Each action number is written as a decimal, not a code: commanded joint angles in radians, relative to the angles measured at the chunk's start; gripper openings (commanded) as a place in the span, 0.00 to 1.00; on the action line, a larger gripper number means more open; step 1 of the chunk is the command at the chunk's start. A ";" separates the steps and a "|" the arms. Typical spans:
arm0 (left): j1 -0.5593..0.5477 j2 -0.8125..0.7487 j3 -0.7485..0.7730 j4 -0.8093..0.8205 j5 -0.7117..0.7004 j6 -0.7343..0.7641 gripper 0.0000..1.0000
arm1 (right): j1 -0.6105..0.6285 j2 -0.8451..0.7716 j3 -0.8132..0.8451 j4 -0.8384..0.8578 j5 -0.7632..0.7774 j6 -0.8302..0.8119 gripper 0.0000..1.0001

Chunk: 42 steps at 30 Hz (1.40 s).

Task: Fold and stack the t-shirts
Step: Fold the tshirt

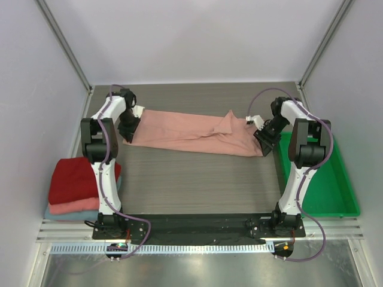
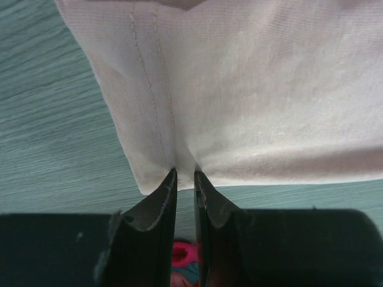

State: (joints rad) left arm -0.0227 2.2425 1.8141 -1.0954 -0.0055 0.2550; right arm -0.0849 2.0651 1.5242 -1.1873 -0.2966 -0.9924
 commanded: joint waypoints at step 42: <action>0.014 -0.018 -0.021 -0.001 0.113 -0.030 0.13 | 0.051 0.565 0.892 0.187 0.016 0.342 0.38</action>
State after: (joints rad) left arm -0.0120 2.2589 1.8324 -1.1011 0.1314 0.2371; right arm -0.0288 2.5568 2.3680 -1.0706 -0.3710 -0.6514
